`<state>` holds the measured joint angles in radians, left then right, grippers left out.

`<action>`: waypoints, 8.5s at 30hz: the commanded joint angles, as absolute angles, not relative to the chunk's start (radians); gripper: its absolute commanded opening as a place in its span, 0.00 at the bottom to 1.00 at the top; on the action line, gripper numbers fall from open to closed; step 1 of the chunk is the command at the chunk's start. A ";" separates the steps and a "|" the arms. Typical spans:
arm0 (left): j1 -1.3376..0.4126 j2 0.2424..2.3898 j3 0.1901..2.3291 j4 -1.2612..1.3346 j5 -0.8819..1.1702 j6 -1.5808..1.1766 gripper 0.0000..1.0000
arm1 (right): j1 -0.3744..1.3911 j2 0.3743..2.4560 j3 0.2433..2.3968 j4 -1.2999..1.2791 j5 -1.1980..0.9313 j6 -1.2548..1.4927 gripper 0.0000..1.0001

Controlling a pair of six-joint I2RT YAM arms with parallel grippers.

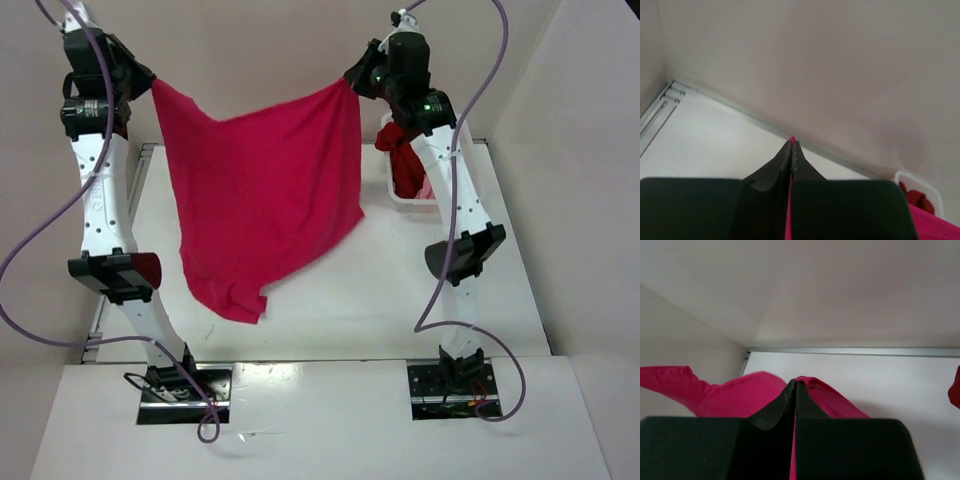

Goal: Fold and stack the t-shirts
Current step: Flatten out the tshirt, then fold the flattened tshirt in 1/3 of the way

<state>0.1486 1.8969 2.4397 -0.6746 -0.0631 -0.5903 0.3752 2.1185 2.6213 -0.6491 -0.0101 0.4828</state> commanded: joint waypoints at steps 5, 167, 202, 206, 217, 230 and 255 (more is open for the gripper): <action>0.247 1.776 2.623 -0.494 0.009 -0.624 0.00 | 0.373 1.971 2.800 -0.514 -0.031 0.511 0.01; 0.144 1.689 1.069 -0.423 -0.261 -0.535 0.13 | 0.287 1.341 0.881 -0.337 -0.201 0.552 0.20; 0.103 1.995 1.543 -0.482 -0.261 -0.400 0.00 | 0.287 1.408 0.900 -0.365 -0.138 0.552 0.20; 0.103 2.060 1.581 -0.482 -0.282 -0.364 0.02 | 0.287 1.442 0.923 -0.374 -0.129 0.561 0.20; 0.103 2.010 1.577 -0.408 -0.195 -0.419 0.43 | 0.287 1.473 0.943 -0.374 -0.100 0.561 0.22; 0.103 1.468 1.163 -0.630 -0.078 -0.531 0.22 | 0.206 1.528 0.991 -0.394 -0.054 0.523 0.12; 0.244 1.489 0.992 -0.675 0.140 -0.462 0.13 | 0.084 1.611 0.890 -0.345 -0.150 0.649 0.42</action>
